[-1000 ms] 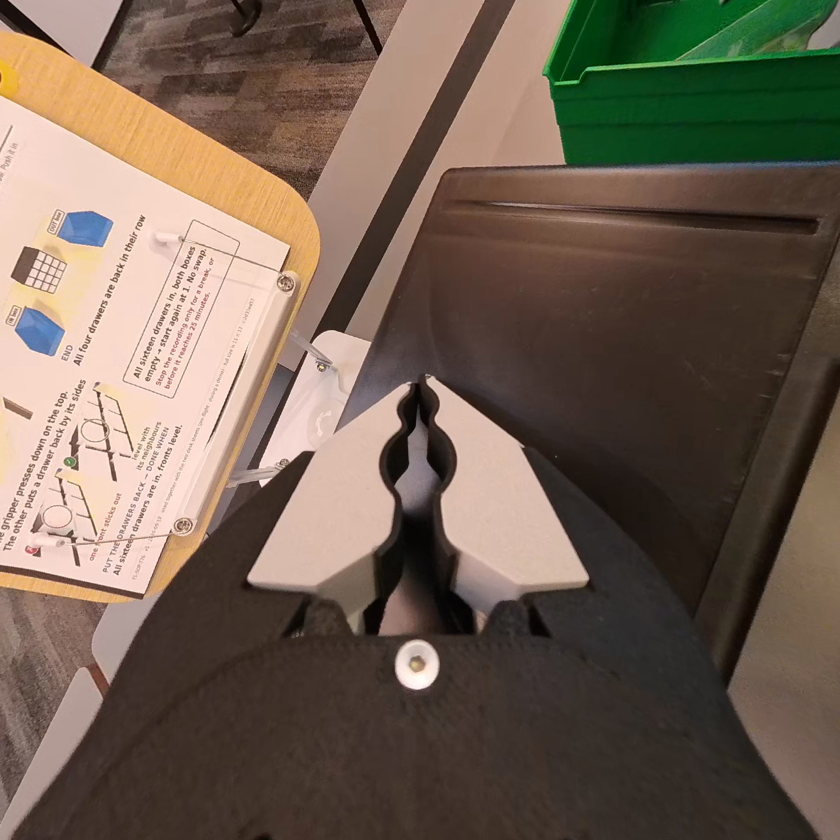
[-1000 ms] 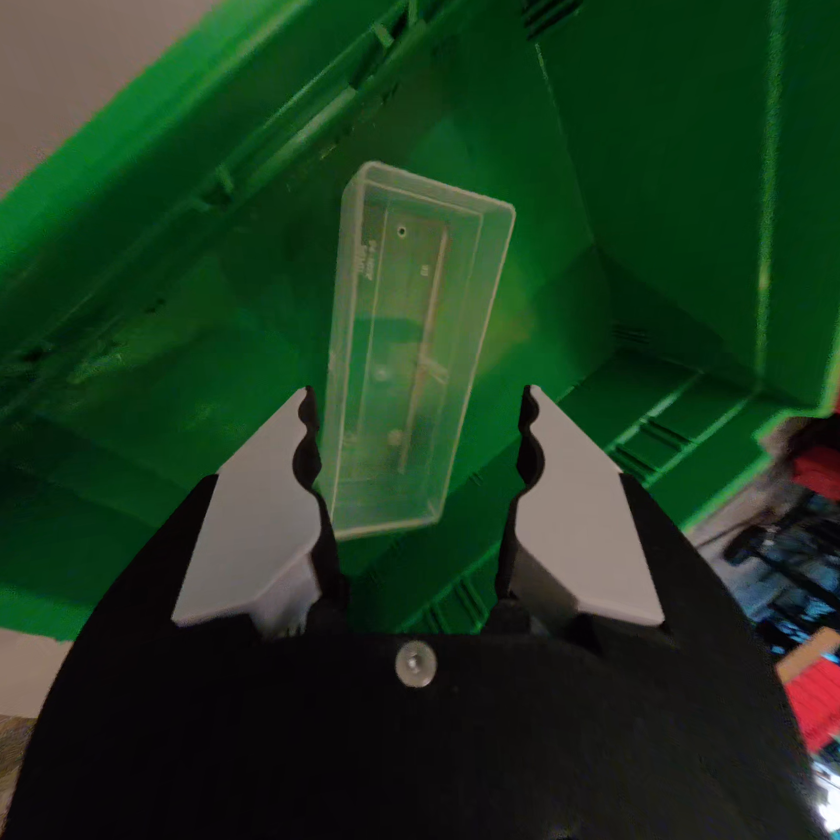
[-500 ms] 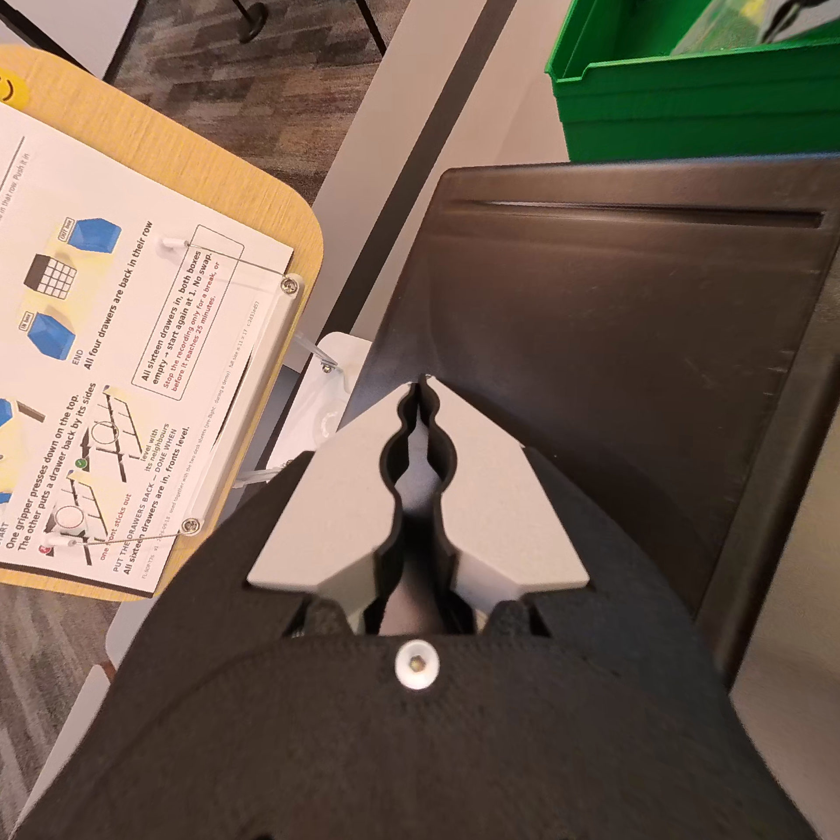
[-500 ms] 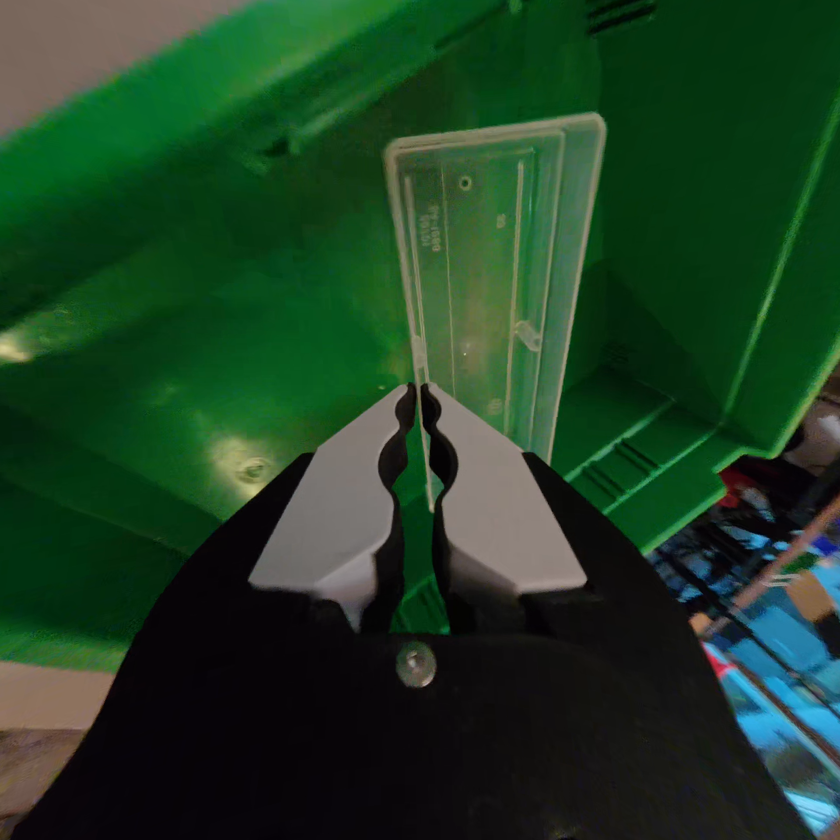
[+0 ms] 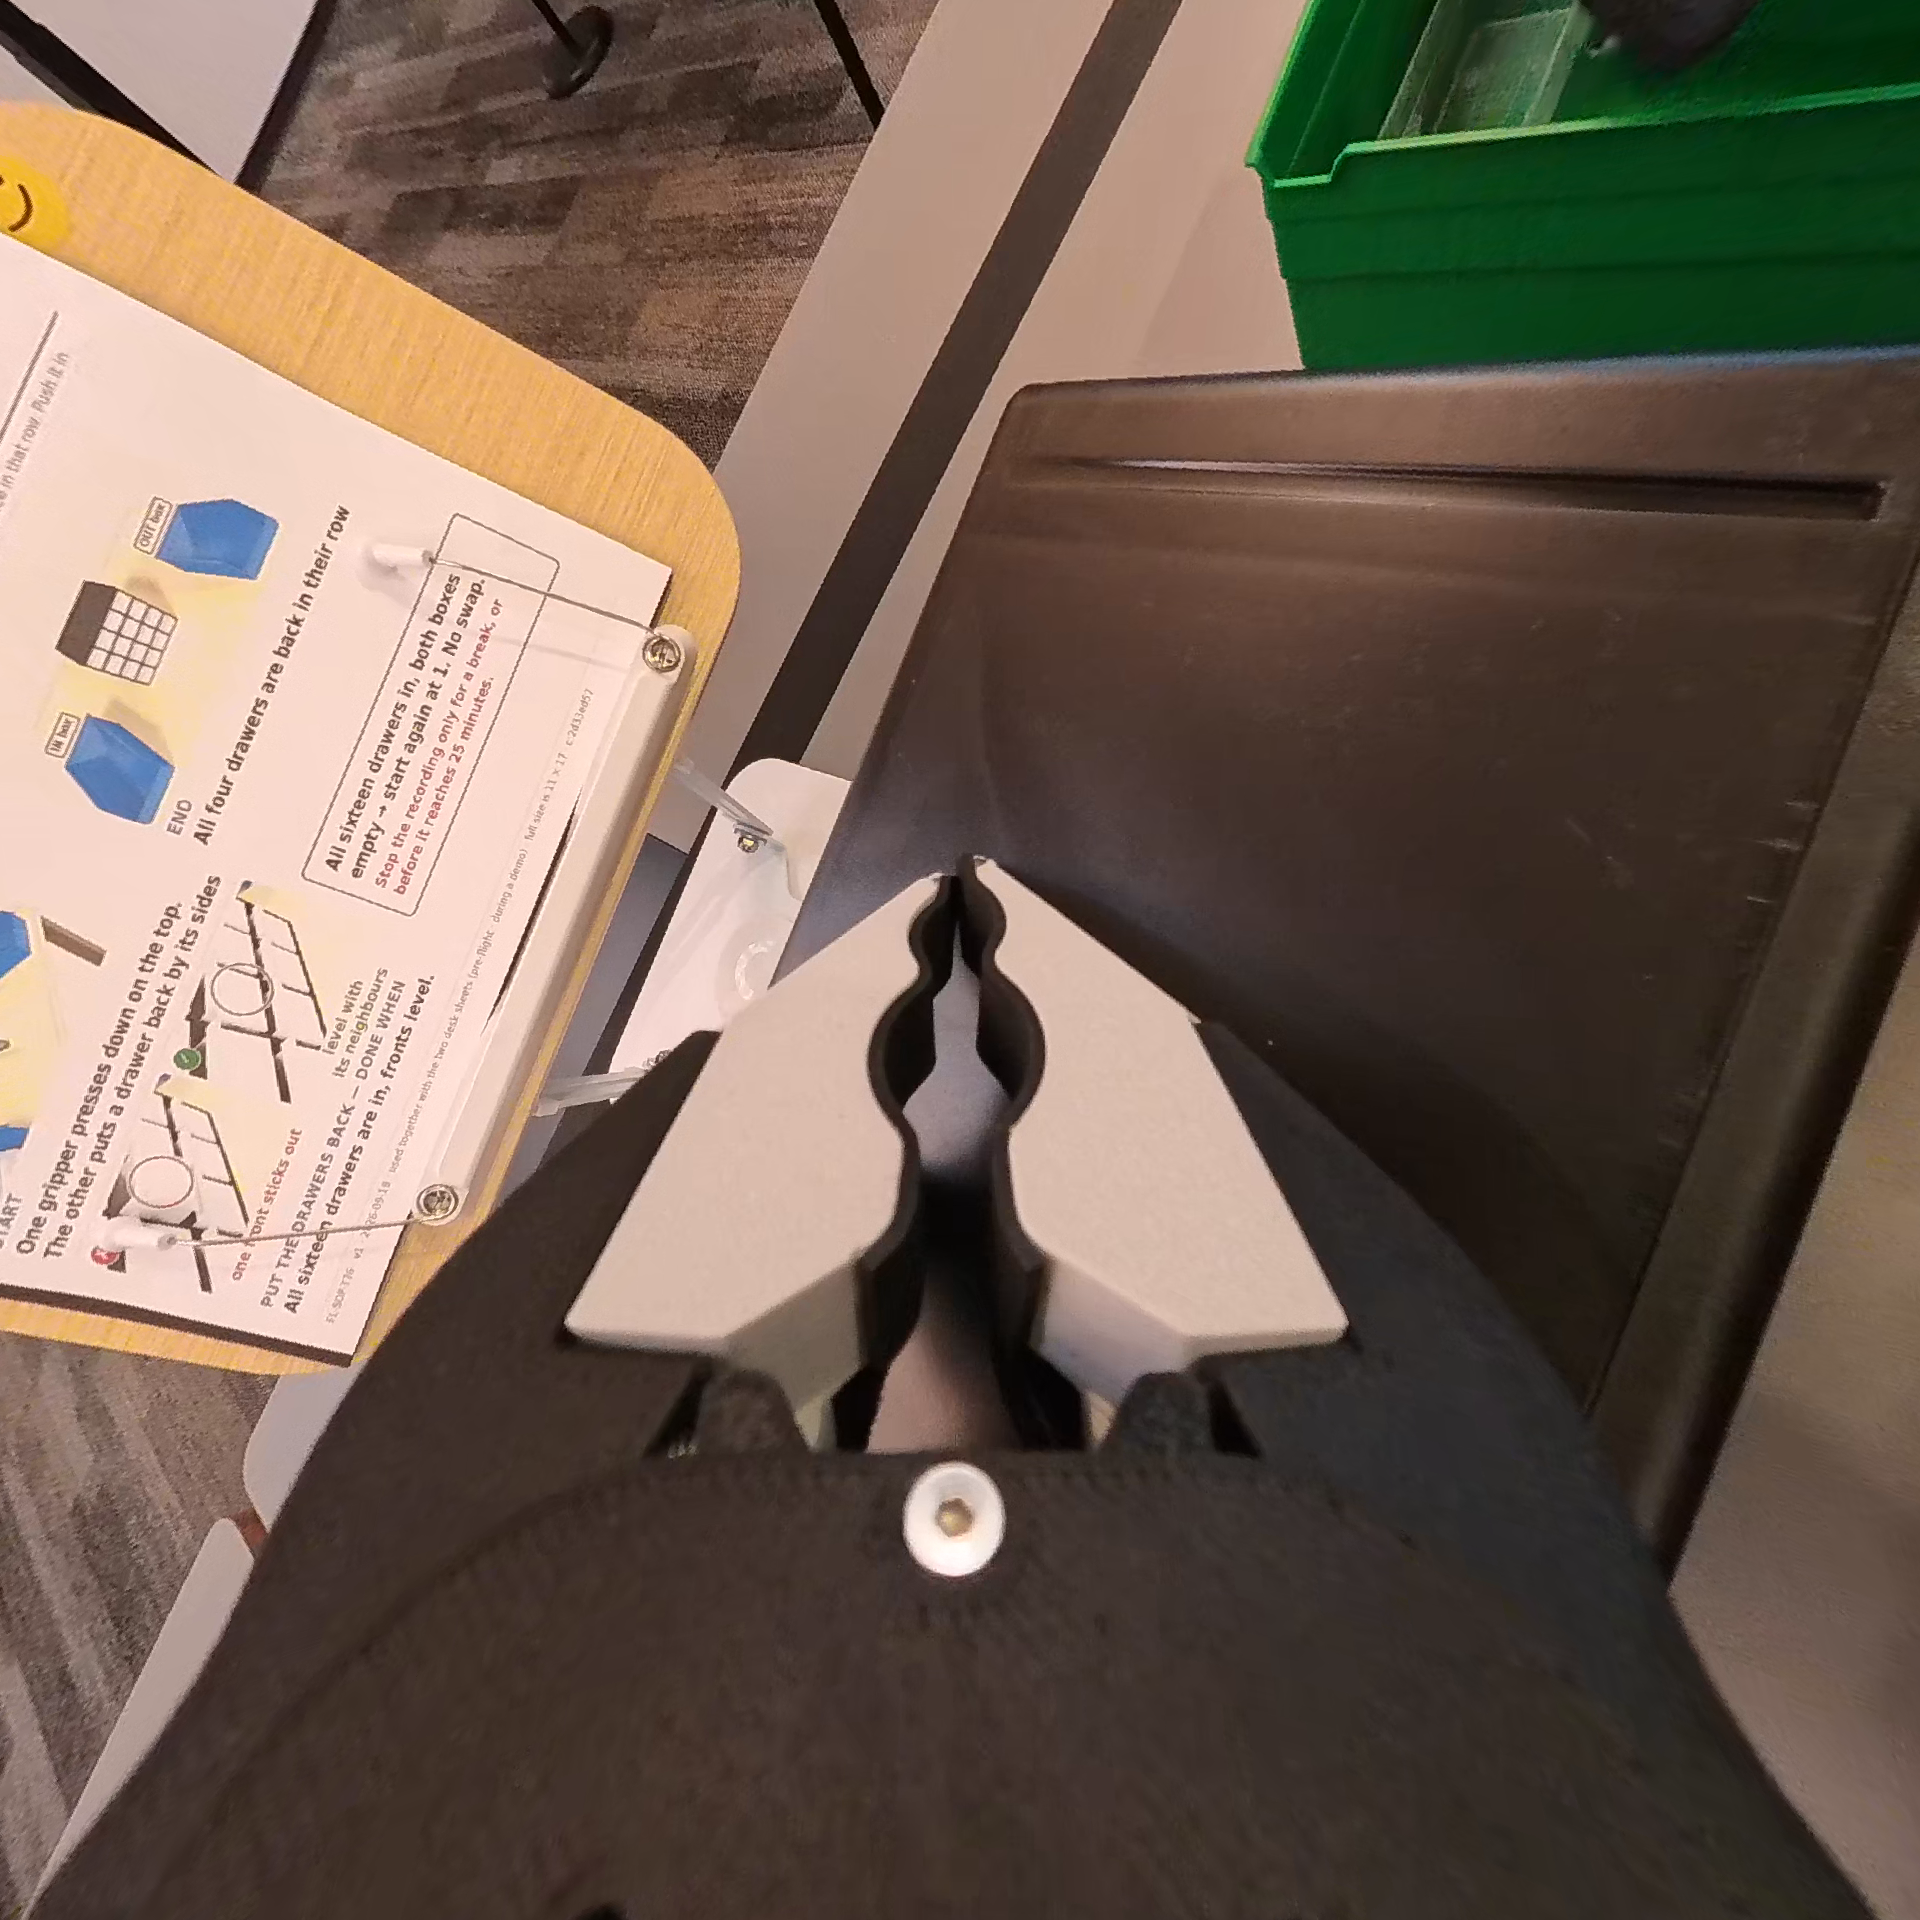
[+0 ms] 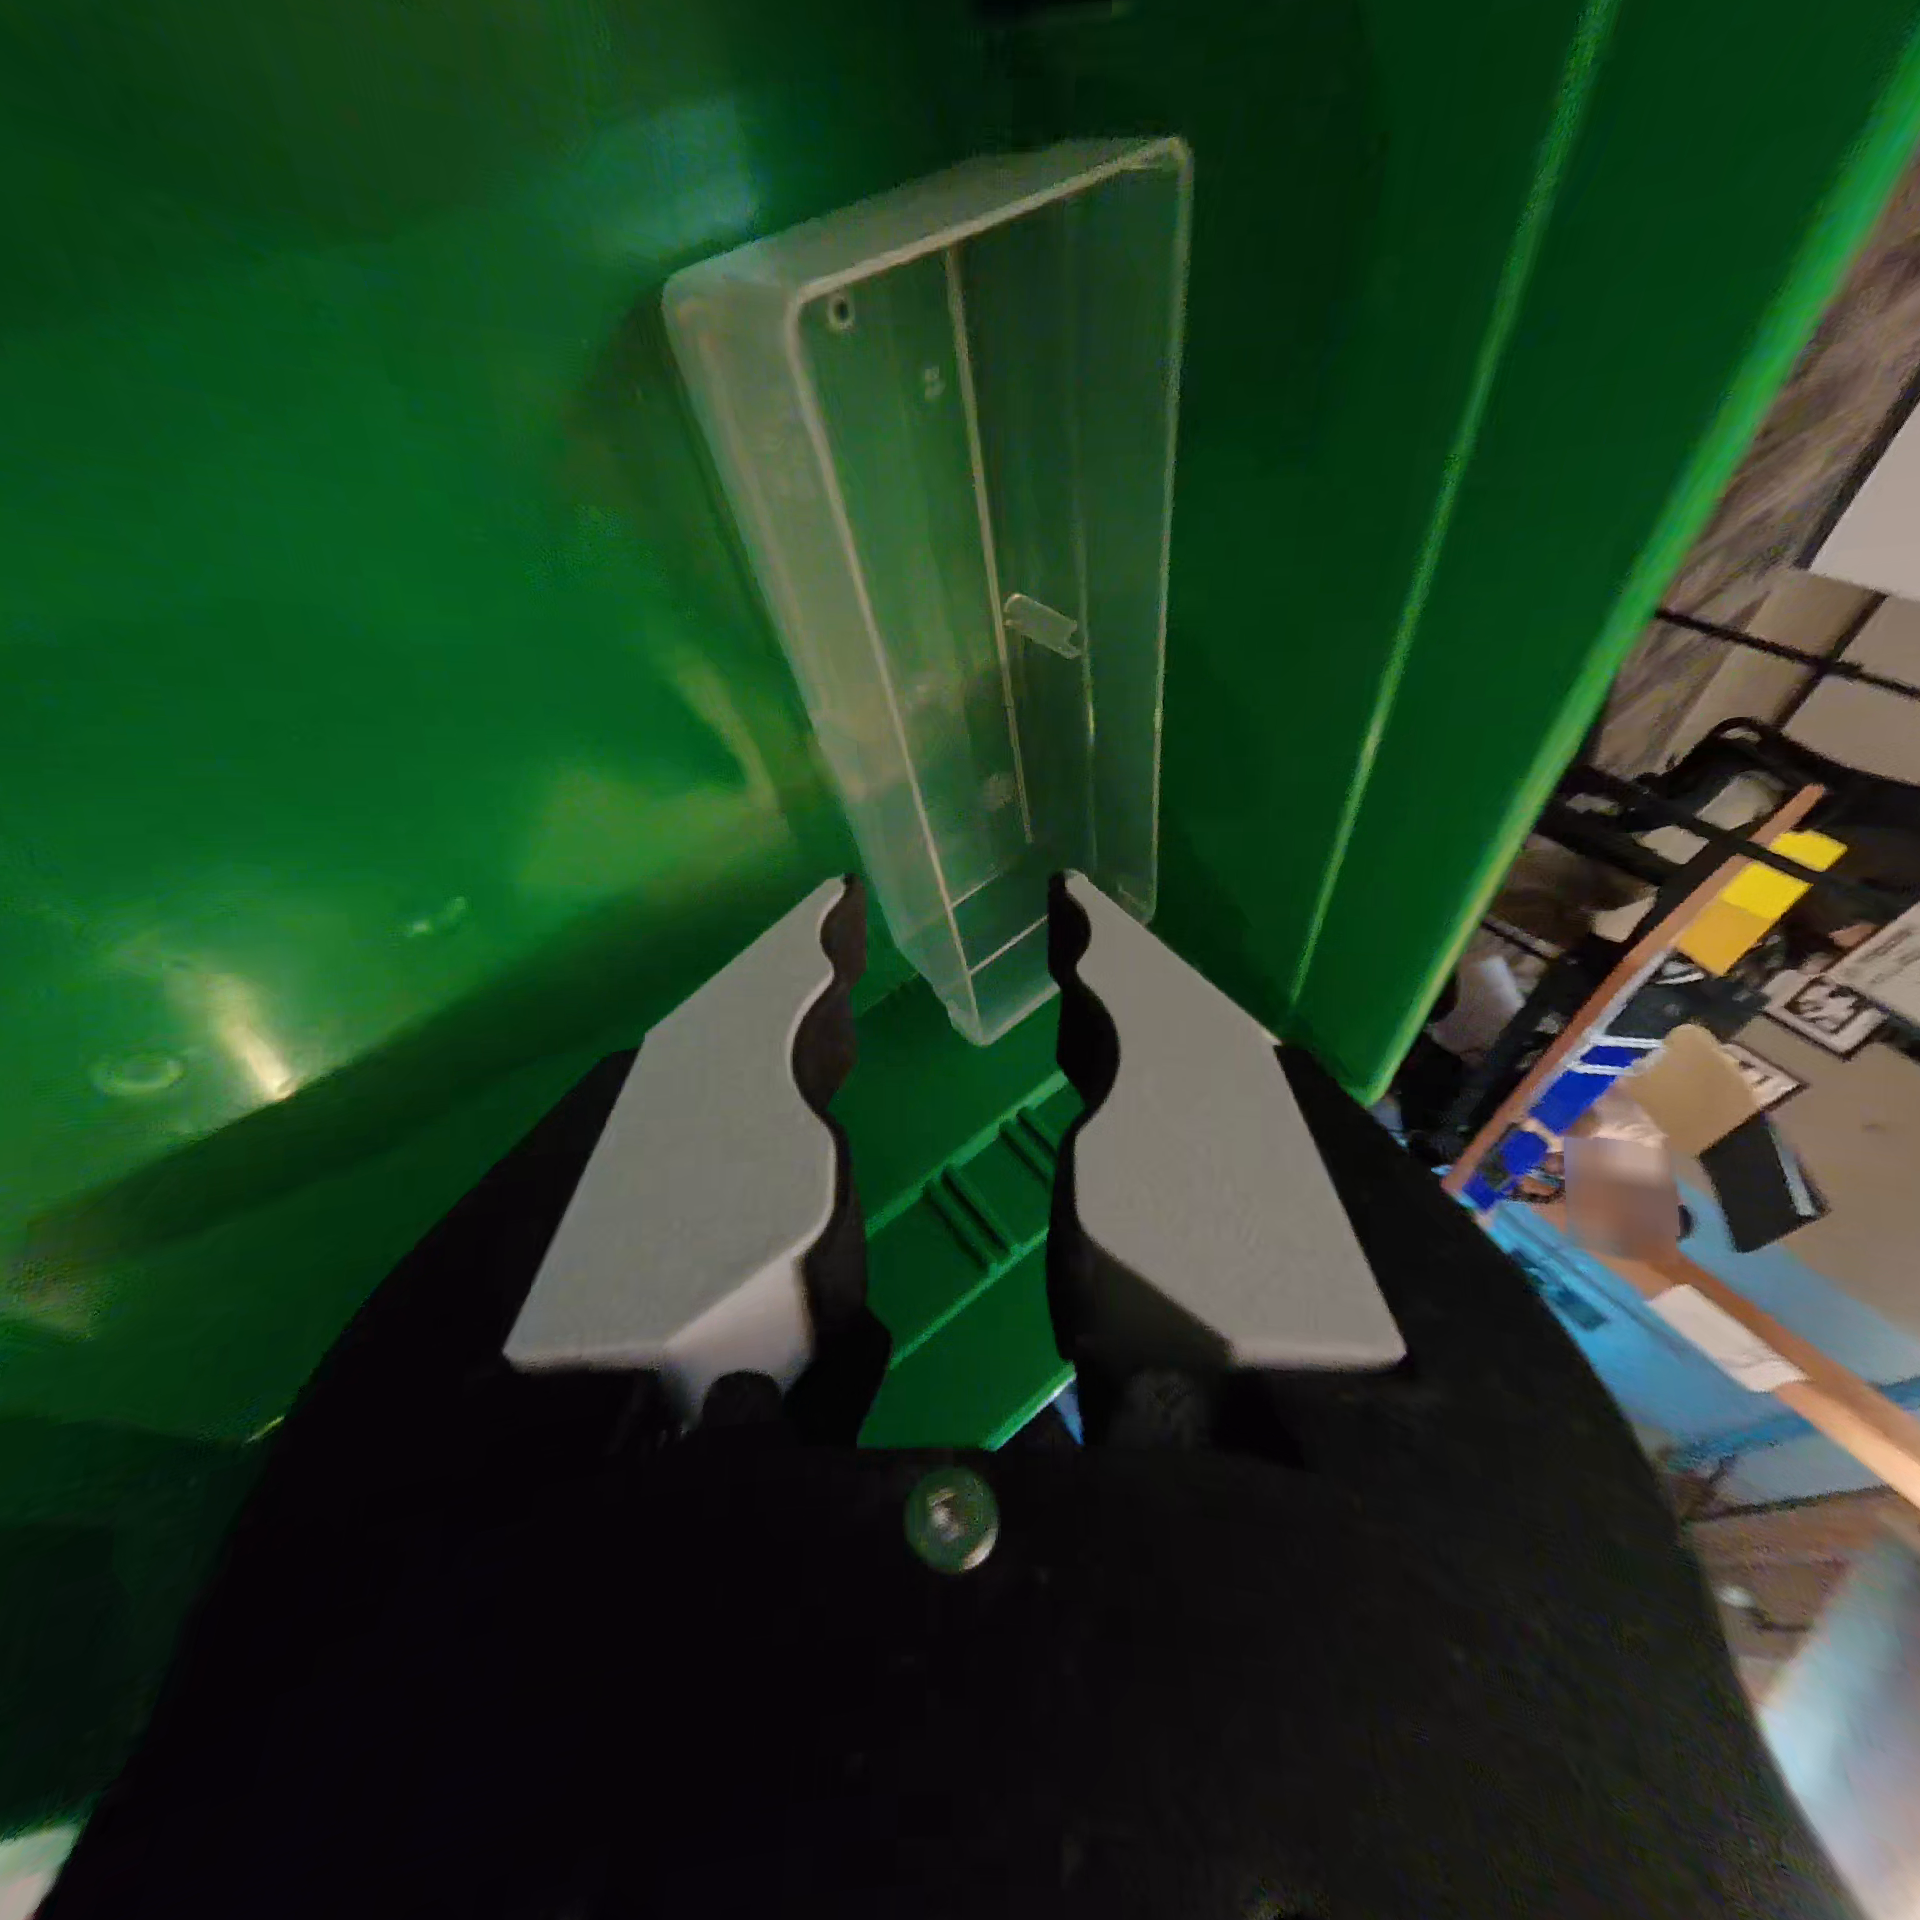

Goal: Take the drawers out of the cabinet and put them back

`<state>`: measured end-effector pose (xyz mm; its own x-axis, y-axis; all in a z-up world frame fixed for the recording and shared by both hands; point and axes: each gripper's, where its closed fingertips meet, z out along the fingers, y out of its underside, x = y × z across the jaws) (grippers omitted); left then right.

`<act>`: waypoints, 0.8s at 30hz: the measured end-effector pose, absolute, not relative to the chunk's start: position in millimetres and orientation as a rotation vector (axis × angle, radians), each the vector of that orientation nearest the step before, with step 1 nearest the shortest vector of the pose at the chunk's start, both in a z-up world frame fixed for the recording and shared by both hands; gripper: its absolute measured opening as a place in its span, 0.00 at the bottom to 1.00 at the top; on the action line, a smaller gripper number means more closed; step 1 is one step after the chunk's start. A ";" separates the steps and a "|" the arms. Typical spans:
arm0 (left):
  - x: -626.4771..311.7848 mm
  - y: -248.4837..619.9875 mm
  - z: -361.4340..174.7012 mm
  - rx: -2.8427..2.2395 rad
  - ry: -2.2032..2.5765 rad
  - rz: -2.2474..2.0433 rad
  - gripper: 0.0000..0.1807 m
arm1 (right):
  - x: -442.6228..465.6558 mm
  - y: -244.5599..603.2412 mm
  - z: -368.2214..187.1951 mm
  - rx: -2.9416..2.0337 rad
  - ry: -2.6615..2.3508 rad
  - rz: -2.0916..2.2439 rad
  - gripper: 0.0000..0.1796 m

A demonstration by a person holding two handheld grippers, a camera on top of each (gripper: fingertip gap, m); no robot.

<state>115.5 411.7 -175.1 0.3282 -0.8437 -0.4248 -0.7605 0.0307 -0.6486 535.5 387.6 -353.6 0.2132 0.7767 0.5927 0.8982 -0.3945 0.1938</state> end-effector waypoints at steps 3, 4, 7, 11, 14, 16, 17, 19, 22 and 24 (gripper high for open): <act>115.4 411.7 -175.1 -1.735 1.443 -0.121 0.00 | 531.1 381.8 -325.7 -2.305 -1.439 -0.925 0.19; 115.5 411.6 -175.2 -1.736 1.443 -0.122 0.00 | 522.5 379.6 -309.5 -2.276 -1.369 -0.905 0.18; 115.5 411.7 -175.1 -1.735 1.444 -0.122 0.00 | 470.7 365.4 -246.5 -2.072 -1.238 -0.854 0.15; 115.6 411.7 -175.1 -1.735 1.444 -0.121 0.00 | 337.9 315.0 -186.7 -1.723 -1.317 -0.625 0.12; 115.6 411.6 -175.0 -1.733 1.443 -0.118 0.00 | 239.1 278.1 -186.0 -1.521 -1.426 -0.520 0.12; 115.4 411.6 -175.0 -1.733 1.443 -0.118 0.00 | 189.6 264.7 -202.8 -1.403 -1.495 -0.533 0.13; 115.4 411.5 -175.0 -1.733 1.443 -0.118 0.00 | 175.2 265.8 -211.6 -1.350 -1.507 -0.597 0.14; 115.4 411.6 -175.0 -1.734 1.443 -0.119 0.00 | 160.4 275.8 -224.5 -1.230 -1.510 -0.765 0.14; 115.5 411.4 -175.0 -1.730 1.444 -0.115 0.00 | 154.9 291.6 -236.2 -1.174 -1.477 -0.843 0.12; 115.5 411.3 -174.7 -1.719 1.447 -0.101 0.00 | 158.2 299.7 -239.5 -1.182 -1.451 -0.848 0.11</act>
